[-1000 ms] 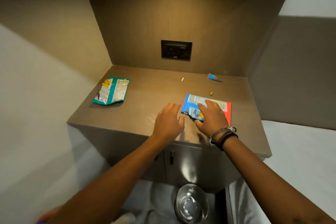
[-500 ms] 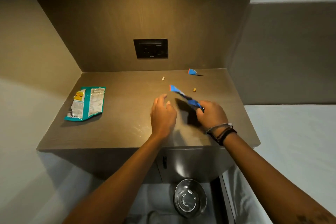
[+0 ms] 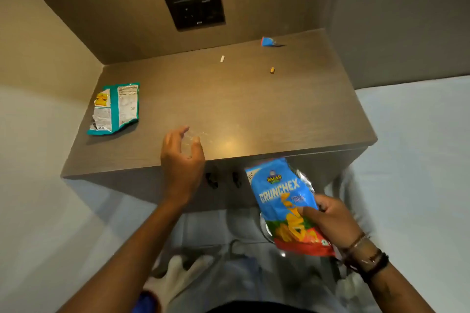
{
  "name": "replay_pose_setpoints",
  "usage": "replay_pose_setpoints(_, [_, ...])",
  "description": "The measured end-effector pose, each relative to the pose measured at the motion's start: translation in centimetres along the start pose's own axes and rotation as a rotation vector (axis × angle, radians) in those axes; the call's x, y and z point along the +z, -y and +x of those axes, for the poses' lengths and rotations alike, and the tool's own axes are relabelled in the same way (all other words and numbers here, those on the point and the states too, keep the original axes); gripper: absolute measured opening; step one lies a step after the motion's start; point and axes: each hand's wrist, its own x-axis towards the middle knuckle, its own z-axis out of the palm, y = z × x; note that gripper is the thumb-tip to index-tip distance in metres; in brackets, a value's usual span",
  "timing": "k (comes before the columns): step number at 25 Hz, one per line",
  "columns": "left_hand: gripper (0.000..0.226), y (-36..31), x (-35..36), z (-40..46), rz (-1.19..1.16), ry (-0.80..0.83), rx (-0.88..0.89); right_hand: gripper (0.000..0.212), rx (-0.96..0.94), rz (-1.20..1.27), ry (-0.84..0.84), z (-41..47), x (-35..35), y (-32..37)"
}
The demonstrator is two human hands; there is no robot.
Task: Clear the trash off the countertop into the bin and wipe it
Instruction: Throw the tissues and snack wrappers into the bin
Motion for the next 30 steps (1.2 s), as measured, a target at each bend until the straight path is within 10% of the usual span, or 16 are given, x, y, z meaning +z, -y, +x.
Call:
replay_pose_setpoints(8, [0.063,7.7,-2.3,16.4,0.719,0.089,-0.289,0.015,0.36,-0.062,-0.005,4.8,4.0,-9.3])
replay_pose_setpoints(17, [0.033,10.9,-2.3,18.1,0.833,0.143,-0.23,0.02,0.523,0.02,-0.089,8.1,7.2,-9.9])
replay_pose_setpoints(26, [0.033,-2.5,-5.2,4.6,0.595,-0.003,-0.006,0.017,0.571,0.058,-0.119,6.4,5.7,-9.2])
replay_pose_setpoints(30, [0.024,-8.1,-5.4,-6.5,0.091,0.081,0.002,0.023,0.556,0.061,-0.12,5.6,4.6,-8.7])
